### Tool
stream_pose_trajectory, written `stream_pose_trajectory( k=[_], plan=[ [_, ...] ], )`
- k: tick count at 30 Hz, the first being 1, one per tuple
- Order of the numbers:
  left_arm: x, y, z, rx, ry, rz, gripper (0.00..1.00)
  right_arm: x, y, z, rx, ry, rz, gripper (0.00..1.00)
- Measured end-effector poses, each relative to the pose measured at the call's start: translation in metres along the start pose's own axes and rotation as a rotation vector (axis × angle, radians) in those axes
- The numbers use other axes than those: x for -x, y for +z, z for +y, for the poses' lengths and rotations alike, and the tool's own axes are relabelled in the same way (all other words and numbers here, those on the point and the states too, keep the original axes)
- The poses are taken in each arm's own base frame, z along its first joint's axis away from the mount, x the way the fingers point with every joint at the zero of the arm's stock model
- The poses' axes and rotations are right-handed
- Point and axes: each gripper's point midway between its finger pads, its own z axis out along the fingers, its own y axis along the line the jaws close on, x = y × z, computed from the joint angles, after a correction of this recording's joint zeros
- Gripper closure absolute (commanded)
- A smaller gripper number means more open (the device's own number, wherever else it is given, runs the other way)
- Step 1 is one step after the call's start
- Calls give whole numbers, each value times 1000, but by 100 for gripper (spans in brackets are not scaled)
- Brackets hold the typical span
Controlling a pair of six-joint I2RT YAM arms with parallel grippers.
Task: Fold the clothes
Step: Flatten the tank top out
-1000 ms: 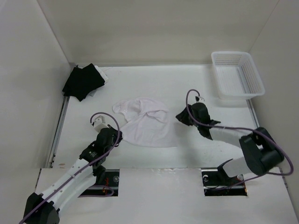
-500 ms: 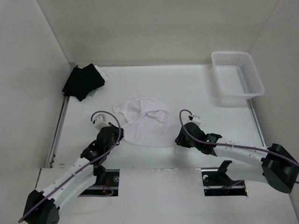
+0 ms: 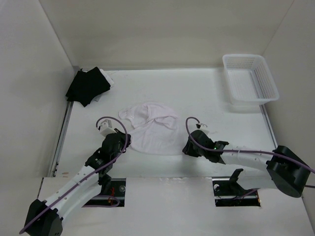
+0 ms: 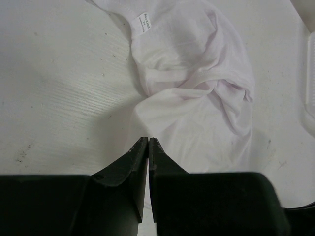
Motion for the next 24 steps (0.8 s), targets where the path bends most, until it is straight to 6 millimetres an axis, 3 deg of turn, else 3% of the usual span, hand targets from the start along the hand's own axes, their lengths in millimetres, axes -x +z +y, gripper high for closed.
stream_pose_trajectory(
  k=[5,9,11,13,14,17,19,20,21,22,23,24],
  plan=[
    [0,1,-1,-3,-1,0,96,0,3,-2,6,19,-7,94],
    [0,1,-1,-4,0,1,99,4,-2,-2,20,23,-30,98],
    [4,-1,-5,-12,22,-1,100,14,-13,4,54,23,-70,98],
    [14,-5,-16,-35,31,-17,100,39,-38,21,132,20,-160,98],
    [28,-10,-31,-64,31,-41,100,50,-51,27,155,13,-194,98],
    [95,-46,-101,-221,-2,-167,100,107,-118,64,258,-15,-359,98],
    [145,-84,-147,-348,-50,-276,100,162,-192,100,363,-26,-532,98],
    [168,-104,-165,-402,-72,-331,100,178,-216,110,397,-23,-586,97],
    [195,-129,-182,-455,-95,-394,100,198,-253,121,438,-26,-660,97],
    [212,-147,-193,-491,-112,-437,100,211,-278,128,467,-29,-709,97],
    [230,-165,-202,-527,-130,-483,100,229,-316,137,504,-40,-779,97],
    [254,-189,-212,-569,-151,-547,100,237,-333,141,521,-44,-811,97]
  ],
)
